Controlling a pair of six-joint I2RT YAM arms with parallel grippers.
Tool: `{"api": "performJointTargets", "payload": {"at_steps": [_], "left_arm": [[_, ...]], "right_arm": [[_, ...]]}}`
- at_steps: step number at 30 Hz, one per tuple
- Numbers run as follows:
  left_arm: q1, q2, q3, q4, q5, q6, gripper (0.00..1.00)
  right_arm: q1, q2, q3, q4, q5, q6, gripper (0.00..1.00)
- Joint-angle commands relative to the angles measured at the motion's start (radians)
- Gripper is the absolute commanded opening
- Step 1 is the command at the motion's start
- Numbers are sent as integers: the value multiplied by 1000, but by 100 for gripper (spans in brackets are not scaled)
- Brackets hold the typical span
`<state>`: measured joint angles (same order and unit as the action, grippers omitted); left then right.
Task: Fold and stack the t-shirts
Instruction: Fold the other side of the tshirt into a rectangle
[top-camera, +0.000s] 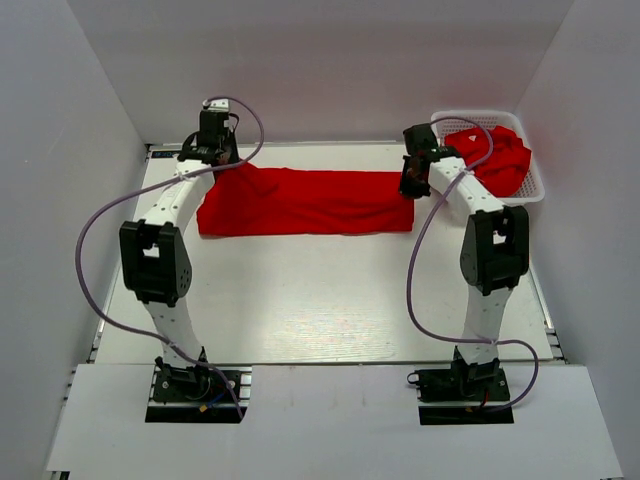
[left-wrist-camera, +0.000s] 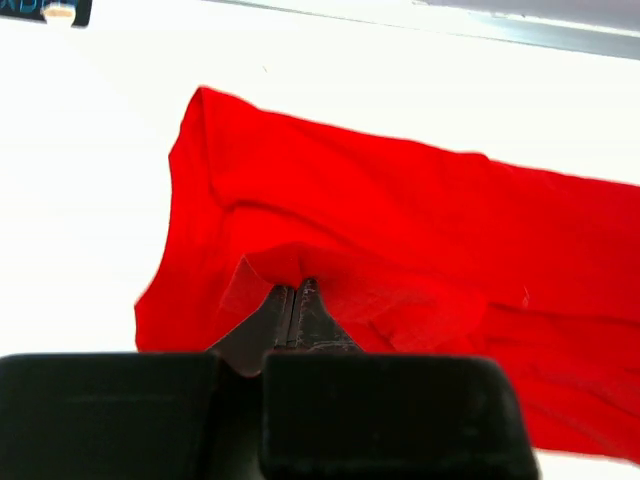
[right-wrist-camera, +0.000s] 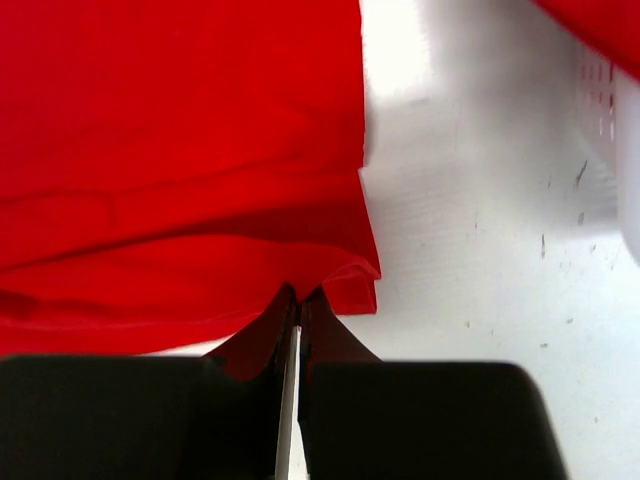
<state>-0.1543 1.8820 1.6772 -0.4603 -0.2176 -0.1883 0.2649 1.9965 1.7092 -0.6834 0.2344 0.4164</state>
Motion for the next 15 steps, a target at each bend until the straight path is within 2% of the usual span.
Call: {"api": "performJointTargets", "payload": {"at_steps": [1, 4, 10, 13, 14, 15], "left_arm": [[18, 58, 76, 25, 30, 42, 0], [36, 112, 78, 77, 55, 61, 0], [56, 221, 85, 280, 130, 84, 0], [65, 278, 131, 281, 147, 70, 0], [76, 292, 162, 269, 147, 70, 7], [76, 304, 177, 255, 147, 70, 20]], "right_arm": [[-16, 39, 75, -25, 39, -13, 0], [-23, 76, 115, -27, 28, -14, 0], [-35, 157, 174, 30, 22, -25, 0], [-36, 189, 191, 70, 16, -48, 0], [-38, 191, 193, 70, 16, -51, 3], [-38, 197, 197, 71, 14, -65, 9]]}}
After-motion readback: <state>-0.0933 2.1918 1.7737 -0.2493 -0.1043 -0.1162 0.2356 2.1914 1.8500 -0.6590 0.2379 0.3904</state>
